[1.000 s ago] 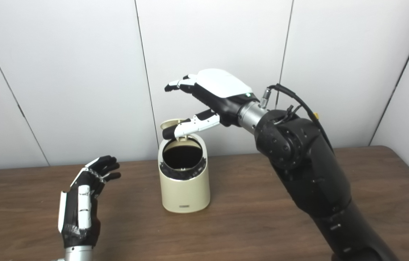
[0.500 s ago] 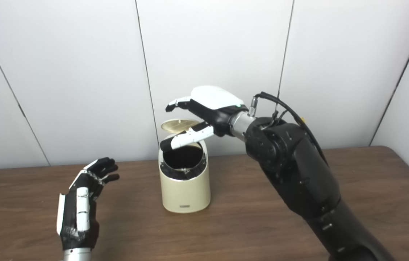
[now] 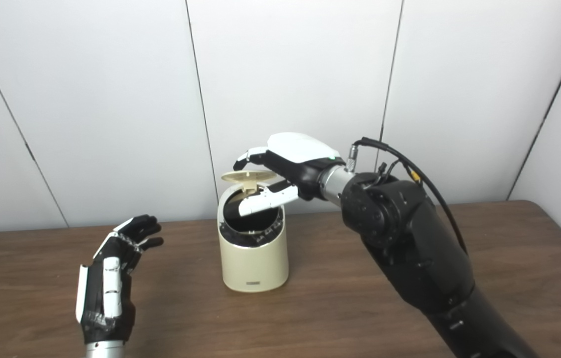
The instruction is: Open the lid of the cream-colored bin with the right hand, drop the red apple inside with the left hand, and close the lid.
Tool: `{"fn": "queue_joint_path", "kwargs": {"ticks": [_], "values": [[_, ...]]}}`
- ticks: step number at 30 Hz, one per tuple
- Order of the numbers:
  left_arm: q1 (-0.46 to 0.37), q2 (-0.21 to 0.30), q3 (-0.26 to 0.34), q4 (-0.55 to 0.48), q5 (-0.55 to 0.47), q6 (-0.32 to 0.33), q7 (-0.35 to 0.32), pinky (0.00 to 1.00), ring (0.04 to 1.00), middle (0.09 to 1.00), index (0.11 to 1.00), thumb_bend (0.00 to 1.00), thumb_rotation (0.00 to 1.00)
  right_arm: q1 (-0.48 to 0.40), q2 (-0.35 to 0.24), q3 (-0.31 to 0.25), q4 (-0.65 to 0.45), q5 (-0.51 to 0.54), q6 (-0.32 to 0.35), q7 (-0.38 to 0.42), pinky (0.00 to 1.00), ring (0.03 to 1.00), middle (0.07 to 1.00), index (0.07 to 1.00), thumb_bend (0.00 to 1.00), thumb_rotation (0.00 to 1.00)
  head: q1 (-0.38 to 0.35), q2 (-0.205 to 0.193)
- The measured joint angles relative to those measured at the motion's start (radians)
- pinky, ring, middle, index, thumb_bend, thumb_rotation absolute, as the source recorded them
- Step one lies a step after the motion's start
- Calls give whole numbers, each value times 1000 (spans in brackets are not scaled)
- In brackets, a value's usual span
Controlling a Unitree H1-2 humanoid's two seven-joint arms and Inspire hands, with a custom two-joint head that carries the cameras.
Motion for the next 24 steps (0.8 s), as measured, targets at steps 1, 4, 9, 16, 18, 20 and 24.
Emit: {"fn": "queue_joint_path", "kwargs": {"ticks": [1, 4, 9, 16, 18, 20, 24], "values": [[0, -1, 0, -1, 0, 2, 1, 659, 736, 746, 723, 476, 868, 3, -1, 0, -2, 1, 1, 0, 788, 884, 907, 811, 935, 955, -2, 2], [0, -6, 0, -6, 1, 7, 2, 667, 740, 749, 727, 483, 866, 12, -7, 0, -15, 1, 1, 4, 822, 881, 886, 805, 935, 974, -2, 6], [1, -9, 2, -25, 14, 21, 8, 661, 733, 743, 726, 504, 861, 38, -16, -3, -28, 32, 0, 9, 923, 910, 859, 812, 924, 969, 5, 14], [7, -25, 2, -45, 29, 36, 16, 665, 734, 744, 724, 508, 861, 89, -20, -16, -69, 60, 18, 14, 834, 876, 847, 811, 916, 931, 15, 35], [9, -30, 3, -62, 33, 43, 16, 667, 735, 747, 726, 507, 858, 108, -22, -24, -85, 69, 19, 14, 841, 874, 834, 811, 929, 933, 17, 38], [9, -30, 3, -72, 33, 50, 17, 672, 739, 750, 727, 500, 857, 131, -22, -24, -86, 75, 16, 12, 846, 875, 828, 811, 929, 931, 20, 44], [11, -30, 3, -79, 33, 60, 17, 664, 734, 746, 722, 492, 842, 195, -21, -21, -85, 79, -14, -24, 840, 874, 824, 821, 887, 889, 26, 57]]}}
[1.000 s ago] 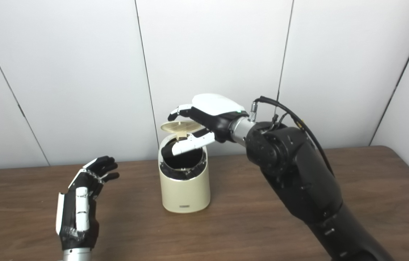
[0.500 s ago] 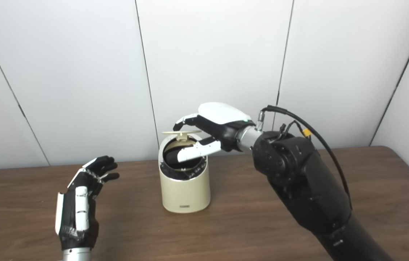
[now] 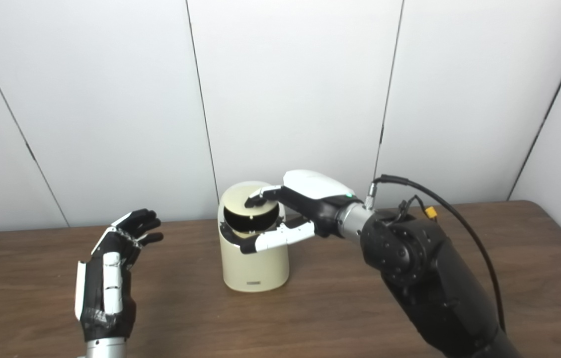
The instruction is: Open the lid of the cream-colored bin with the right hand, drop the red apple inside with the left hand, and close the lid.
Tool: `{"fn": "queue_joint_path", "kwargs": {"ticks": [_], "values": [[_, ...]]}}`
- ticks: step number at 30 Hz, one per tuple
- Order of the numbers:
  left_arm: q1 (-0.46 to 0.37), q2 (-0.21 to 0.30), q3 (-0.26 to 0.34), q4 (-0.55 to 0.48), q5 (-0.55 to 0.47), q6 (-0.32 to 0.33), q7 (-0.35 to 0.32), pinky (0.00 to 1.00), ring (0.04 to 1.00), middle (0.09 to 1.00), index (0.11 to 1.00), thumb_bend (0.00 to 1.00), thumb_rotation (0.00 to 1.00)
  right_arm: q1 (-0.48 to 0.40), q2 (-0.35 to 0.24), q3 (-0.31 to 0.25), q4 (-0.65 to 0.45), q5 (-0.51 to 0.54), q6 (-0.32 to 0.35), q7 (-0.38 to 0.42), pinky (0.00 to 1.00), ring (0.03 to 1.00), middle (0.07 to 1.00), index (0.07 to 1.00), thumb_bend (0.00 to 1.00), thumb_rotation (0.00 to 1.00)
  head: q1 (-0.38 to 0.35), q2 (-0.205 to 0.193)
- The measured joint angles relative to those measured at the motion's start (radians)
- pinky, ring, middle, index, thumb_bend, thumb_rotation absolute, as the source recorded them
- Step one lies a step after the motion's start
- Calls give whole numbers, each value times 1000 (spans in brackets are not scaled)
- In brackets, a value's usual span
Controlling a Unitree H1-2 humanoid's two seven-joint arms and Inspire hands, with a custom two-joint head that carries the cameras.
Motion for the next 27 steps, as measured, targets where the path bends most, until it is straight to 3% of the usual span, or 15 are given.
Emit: {"fn": "queue_joint_path", "kwargs": {"ticks": [8, 14, 19, 27], "values": [[1, -10, 0, -24, -1, 8, 2, 667, 738, 750, 728, 496, 823, 37, 3, 21, 13, -40, -56, -60, 879, 936, 925, 857, 867, 845, 5, 11], [0, -9, 13, -24, -1, 10, 5, 650, 733, 749, 725, 475, 830, 87, 10, 46, 64, -94, -148, -154, 894, 946, 928, 864, 855, 820, 5, 9], [-1, -10, 15, -24, 0, 10, 7, 648, 734, 750, 723, 466, 835, 95, 27, 57, 105, -136, -186, -213, 946, 974, 939, 895, 838, 788, 5, 6], [-3, -12, 15, -24, 17, 16, 27, 656, 741, 754, 723, 483, 841, 92, 35, 106, 116, -312, -236, -259, 972, 955, 914, 860, 794, 751, 3, 3]]}}
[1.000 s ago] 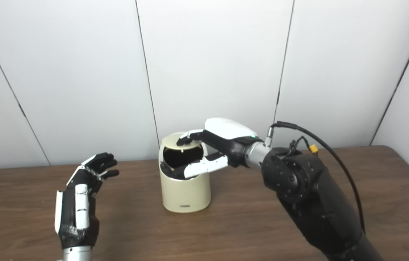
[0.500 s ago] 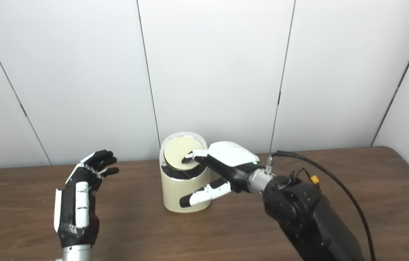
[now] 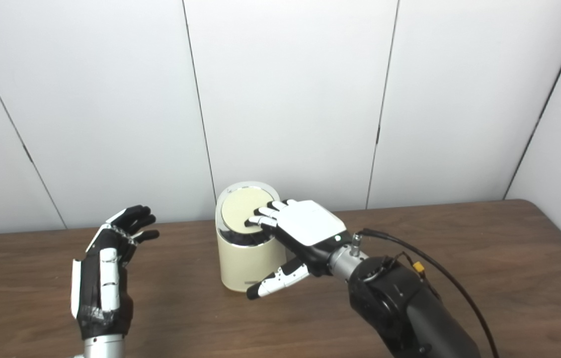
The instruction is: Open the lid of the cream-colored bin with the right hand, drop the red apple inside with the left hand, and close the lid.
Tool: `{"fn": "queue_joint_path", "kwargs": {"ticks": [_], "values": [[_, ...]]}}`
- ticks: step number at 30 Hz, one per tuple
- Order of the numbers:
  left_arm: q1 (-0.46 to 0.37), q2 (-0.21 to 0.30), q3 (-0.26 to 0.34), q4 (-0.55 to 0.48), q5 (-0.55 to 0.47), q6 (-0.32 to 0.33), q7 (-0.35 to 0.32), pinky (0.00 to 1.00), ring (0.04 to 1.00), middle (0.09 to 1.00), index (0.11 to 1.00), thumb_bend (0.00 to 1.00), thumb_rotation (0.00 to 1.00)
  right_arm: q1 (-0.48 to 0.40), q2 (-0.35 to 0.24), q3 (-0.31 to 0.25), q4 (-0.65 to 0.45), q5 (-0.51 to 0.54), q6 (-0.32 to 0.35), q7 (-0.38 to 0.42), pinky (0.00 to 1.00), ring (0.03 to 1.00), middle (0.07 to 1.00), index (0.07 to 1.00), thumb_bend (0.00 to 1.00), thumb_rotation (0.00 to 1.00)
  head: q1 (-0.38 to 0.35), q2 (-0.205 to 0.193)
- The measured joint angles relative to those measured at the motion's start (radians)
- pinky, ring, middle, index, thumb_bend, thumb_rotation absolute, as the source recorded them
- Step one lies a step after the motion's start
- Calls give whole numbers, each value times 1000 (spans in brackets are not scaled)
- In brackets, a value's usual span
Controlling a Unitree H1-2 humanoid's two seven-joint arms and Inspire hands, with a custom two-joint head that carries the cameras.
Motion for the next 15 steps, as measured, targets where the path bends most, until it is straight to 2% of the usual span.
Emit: {"fn": "queue_joint_path", "kwargs": {"ticks": [7, 11, 15], "values": [[-11, -7, -1, 1, 3, 0, 6, 652, 741, 756, 726, 485, 827, -27, 0, 33, 0, -147, -46, 20, 923, 933, 883, 838, 813, 815, 0, -5], [-15, -15, -1, 1, 2, 1, 7, 657, 745, 757, 729, 497, 823, -57, 9, 61, -7, -236, -50, 81, 950, 934, 866, 822, 831, 878, -2, -5], [-16, -15, -1, 0, -1, 2, 6, 655, 743, 756, 731, 497, 820, -80, 16, 84, -20, -317, -56, 148, 930, 910, 843, 796, 856, 854, -2, -6]]}}
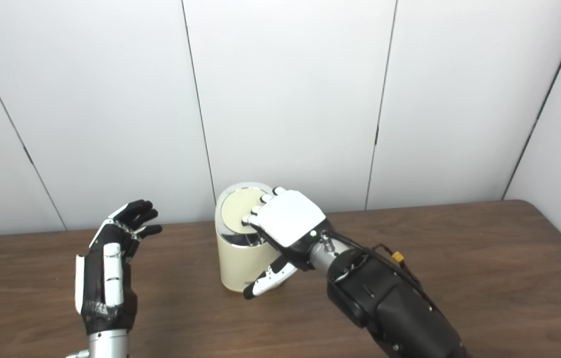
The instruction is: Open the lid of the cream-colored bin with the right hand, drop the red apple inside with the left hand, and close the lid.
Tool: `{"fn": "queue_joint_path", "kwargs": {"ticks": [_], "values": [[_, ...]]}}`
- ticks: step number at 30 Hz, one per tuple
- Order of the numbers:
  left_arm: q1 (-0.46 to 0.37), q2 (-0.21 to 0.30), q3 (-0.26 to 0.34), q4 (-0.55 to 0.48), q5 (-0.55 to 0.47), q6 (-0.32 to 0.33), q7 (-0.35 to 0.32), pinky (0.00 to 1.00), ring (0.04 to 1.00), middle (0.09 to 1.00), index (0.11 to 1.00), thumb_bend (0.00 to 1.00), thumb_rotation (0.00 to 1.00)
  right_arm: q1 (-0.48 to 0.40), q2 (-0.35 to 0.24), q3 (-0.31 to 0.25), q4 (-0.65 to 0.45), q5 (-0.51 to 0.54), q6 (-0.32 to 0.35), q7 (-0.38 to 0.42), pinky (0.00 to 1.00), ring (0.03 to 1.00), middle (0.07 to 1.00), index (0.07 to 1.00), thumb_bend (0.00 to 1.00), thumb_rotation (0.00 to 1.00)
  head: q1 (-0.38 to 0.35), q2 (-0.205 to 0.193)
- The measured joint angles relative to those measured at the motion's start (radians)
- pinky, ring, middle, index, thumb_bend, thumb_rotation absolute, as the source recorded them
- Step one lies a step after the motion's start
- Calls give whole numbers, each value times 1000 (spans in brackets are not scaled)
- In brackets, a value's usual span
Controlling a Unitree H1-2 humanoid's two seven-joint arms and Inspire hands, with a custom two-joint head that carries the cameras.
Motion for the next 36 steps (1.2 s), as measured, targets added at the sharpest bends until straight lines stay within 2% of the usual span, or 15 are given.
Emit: {"fn": "queue_joint_path", "kwargs": {"ticks": [5, 7, 9, 11, 13, 16, 18, 25, 30, 33, 36], "values": [[0, 2, 7, 0, -4, 0, 0, 651, 740, 754, 730, 498, 821, 9, 8, -15, -7, -25, -4, 5, 932, 895, 844, 799, 855, 842, -6, -2], [0, 3, 9, 0, -5, 0, 0, 650, 740, 755, 730, 494, 820, 26, 19, -45, -5, 0, -7, -19, 837, 822, 775, 741, 855, 755, -6, -2], [-1, 3, 9, 1, -7, 0, 0, 649, 740, 753, 727, 493, 821, 68, 32, -90, 16, 45, -20, -143, 777, 748, 704, 680, 822, 675, -6, -2], [-1, 3, 10, 1, -11, 0, 0, 651, 741, 755, 730, 491, 825, 112, 42, -128, 38, 82, -44, -295, 761, 733, 693, 670, 758, 659, -6, -2], [-1, 5, 10, 1, -16, 0, 0, 654, 743, 757, 733, 495, 829, 142, 53, -156, 47, 125, -66, -390, 733, 745, 721, 693, 713, 648, -8, -2], [-4, 9, 11, 6, -17, 0, 0, 656, 741, 757, 734, 496, 833, 160, 75, -203, 47, 194, -87, -482, 809, 852, 824, 795, 687, 642, -9, -6], [-8, 9, 11, 8, -17, -1, -1, 654, 740, 754, 731, 492, 831, 158, 91, -230, 41, 237, -89, -495, 834, 891, 875, 840, 686, 632, -9, -8], [-16, 10, 11, 16, -17, -11, -1, 652, 737, 752, 729, 494, 824, 155, 98, -254, 39, 310, -95, -510, 856, 929, 925, 889, 697, 583, -6, -14], [-16, 10, 11, 16, -17, -12, -1, 655, 739, 753, 728, 491, 820, 168, 108, -284, 39, 375, -93, -511, 915, 989, 990, 983, 693, 636, -8, -15], [-16, 10, 11, 16, -17, -12, 0, 649, 735, 750, 726, 479, 819, 187, 128, -305, 40, 434, -93, -515, 953, 999, 999, 999, 698, 687, -5, -17], [-16, 8, 10, 16, -15, -12, 0, 651, 736, 753, 727, 480, 828, 220, 153, -353, 59, 529, -123, -578, 912, 988, 1000, 1000, 672, 731, -3, -21]]}}
